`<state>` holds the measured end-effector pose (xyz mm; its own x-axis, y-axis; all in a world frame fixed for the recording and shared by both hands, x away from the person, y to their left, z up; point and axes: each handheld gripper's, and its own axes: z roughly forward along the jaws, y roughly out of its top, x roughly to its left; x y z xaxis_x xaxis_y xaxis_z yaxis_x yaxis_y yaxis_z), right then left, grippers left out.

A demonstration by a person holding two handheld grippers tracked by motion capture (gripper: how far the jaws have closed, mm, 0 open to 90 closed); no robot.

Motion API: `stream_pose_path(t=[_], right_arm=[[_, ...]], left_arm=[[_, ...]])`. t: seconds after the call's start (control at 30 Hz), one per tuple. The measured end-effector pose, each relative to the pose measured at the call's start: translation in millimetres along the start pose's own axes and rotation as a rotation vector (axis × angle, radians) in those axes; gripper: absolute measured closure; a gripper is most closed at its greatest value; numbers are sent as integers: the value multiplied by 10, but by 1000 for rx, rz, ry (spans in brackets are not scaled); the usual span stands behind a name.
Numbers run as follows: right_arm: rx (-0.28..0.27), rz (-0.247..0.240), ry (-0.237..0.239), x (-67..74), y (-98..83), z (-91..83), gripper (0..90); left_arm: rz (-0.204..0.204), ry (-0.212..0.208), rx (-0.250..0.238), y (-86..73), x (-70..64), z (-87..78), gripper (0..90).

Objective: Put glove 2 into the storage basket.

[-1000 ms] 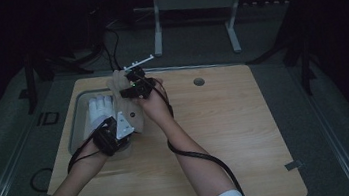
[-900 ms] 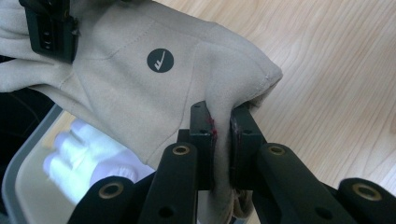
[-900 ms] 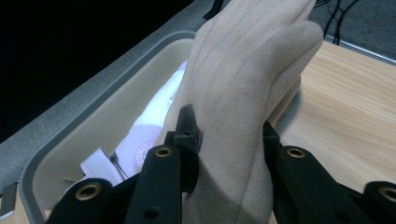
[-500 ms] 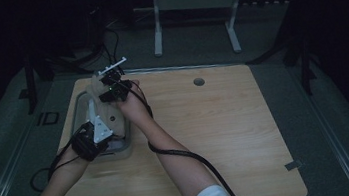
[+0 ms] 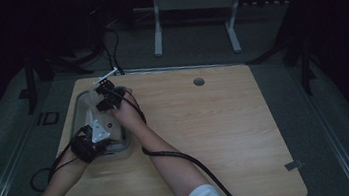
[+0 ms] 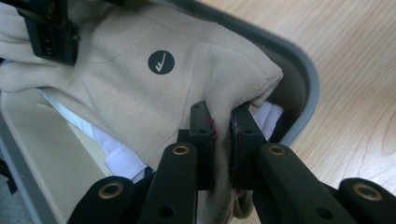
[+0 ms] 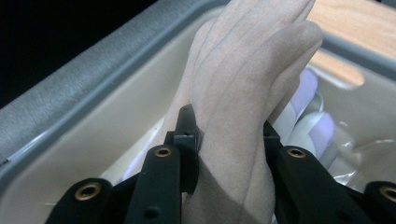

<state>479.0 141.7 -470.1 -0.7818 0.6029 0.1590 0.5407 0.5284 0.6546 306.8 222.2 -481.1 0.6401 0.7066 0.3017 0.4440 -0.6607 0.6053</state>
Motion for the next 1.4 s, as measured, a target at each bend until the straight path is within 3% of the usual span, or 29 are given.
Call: stream_pose_path(t=[0.17, 0.27, 0.3, 0.33, 0.4, 0.67, 0.8, 0.93, 1.0, 1.17, 1.4], right_arm=[[13, -6, 3, -12, -35, 78, 684], [17, 2, 10, -37, -39, 73, 610], [24, 15, 18, -63, -40, 57, 541], [24, 15, 18, -63, -40, 57, 541], [23, 10, 11, -86, -44, -10, 457], [16, -6, 0, -176, -42, -227, 274], [13, -47, 24, -203, -66, -356, 194], [-13, -93, -9, -233, -102, -499, 174], [-22, -85, 9, -250, -126, -551, 163], [-53, -104, 18, -276, -234, -677, 162], [-55, -131, 21, -281, -435, -800, 153]], left_arm=[[-14, -30, 17, -22, 29, 60, 823], [-16, -40, 23, -28, 30, 87, 822], [-21, -47, 28, -33, 29, 107, 822], [-21, -47, 28, -33, 29, 107, 822], [-24, -50, 31, -42, 18, 138, 821], [-38, -78, 39, -22, 33, 151, 796], [-99, -102, -9, 16, 86, 81, 572], [-125, -78, -51, 86, 63, -36, 377], [-143, -81, -83, 115, 51, -103, 359], [-203, -110, -155, 161, 6, -189, 183], [-185, -114, -181, 224, -172, -145, 160]])
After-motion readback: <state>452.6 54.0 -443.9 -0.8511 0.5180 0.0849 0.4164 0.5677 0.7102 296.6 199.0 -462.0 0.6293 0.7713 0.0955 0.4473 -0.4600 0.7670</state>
